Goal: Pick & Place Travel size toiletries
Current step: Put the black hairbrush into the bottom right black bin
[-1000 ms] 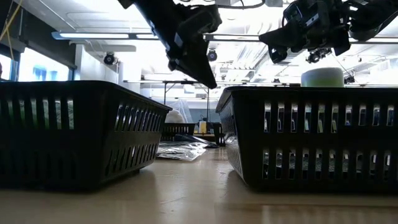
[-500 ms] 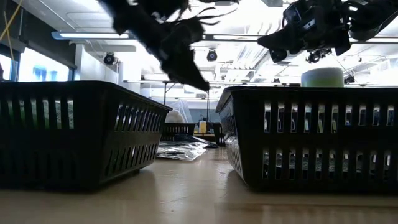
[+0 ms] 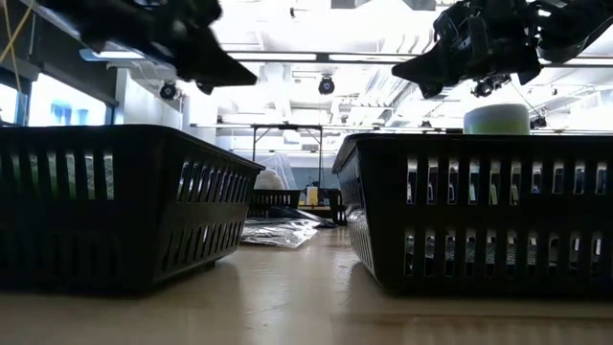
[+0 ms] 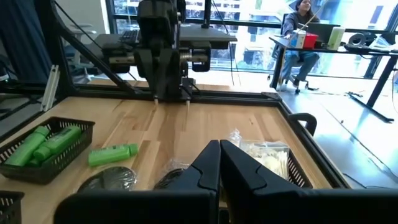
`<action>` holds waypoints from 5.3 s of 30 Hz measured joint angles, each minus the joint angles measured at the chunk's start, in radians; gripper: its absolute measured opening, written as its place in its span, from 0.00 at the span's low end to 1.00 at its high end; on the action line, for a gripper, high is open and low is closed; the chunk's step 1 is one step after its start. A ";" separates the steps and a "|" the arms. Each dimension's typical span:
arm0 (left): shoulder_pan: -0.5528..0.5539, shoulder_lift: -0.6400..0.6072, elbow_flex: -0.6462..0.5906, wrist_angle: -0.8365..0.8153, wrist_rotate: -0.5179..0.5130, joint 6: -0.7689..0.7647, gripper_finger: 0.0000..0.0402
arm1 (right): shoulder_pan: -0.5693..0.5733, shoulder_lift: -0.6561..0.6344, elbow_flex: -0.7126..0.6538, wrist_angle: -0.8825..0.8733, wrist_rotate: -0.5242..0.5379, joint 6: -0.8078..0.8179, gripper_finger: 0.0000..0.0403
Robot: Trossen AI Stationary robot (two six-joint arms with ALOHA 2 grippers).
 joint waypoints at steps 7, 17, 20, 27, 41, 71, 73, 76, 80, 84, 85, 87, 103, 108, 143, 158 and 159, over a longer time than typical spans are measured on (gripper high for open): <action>0.000 -0.211 -0.114 -0.009 0.049 0.073 0.03 | 0.000 0.000 0.000 0.000 0.000 -0.050 0.01; 0.000 -0.386 -0.239 -0.015 0.049 0.050 0.03 | 0.000 0.000 0.000 0.003 0.000 -0.051 0.01; 0.000 -0.425 -0.265 -0.015 0.049 0.047 0.03 | 0.000 0.000 0.000 0.006 0.019 -0.058 0.01; 0.000 -0.485 -0.285 -0.032 0.049 0.039 0.03 | 0.000 0.000 0.000 0.025 0.116 -0.106 0.01; 0.000 -0.482 -0.285 -0.036 0.052 -0.007 0.03 | 0.172 0.000 0.000 0.077 0.415 -0.125 0.01; 0.000 -0.482 -0.284 -0.027 -0.071 -0.007 0.03 | 0.390 0.468 0.354 -0.165 0.573 -0.207 0.01; 0.000 -0.481 -0.284 -0.029 -0.071 -0.007 0.03 | 0.401 0.493 0.381 -0.178 0.561 -0.207 0.01; 0.000 -0.482 -0.284 -0.029 -0.071 -0.009 0.03 | 0.411 0.521 0.411 -0.200 0.514 -0.207 0.01; 0.000 -0.481 -0.284 -0.028 -0.070 -0.029 0.03 | 0.415 0.538 0.424 -0.240 0.478 -0.200 0.01; 0.000 -0.482 -0.284 -0.028 -0.070 -0.066 0.03 | 0.410 0.540 0.425 -0.287 0.438 -0.197 0.01; 0.000 -0.481 -0.284 -0.028 -0.070 -0.066 0.03 | 0.410 0.540 0.425 -0.297 0.438 -0.192 0.01; 0.000 -0.482 -0.284 -0.027 -0.070 -0.067 0.03 | 0.410 0.540 0.425 -0.321 0.438 -0.175 0.01; -0.001 -0.302 -0.283 -0.053 -0.114 -0.246 0.03 | 0.387 0.605 0.424 -0.237 0.352 -0.143 0.01; -0.001 -0.185 -0.284 -0.093 -0.143 -0.365 0.03 | 0.352 0.604 0.425 -0.181 0.234 -0.124 0.01; 0.000 0.479 0.177 -0.315 -0.176 -0.637 0.03 | 0.298 0.694 0.425 -0.291 -0.005 -0.189 0.01; 0.000 0.514 0.177 -0.303 -0.172 -0.662 0.03 | 0.403 0.694 0.424 -0.367 0.130 -0.230 0.01; 0.000 0.514 0.177 -0.302 -0.179 -0.662 0.03 | 0.409 0.694 0.424 -0.366 0.131 -0.230 0.01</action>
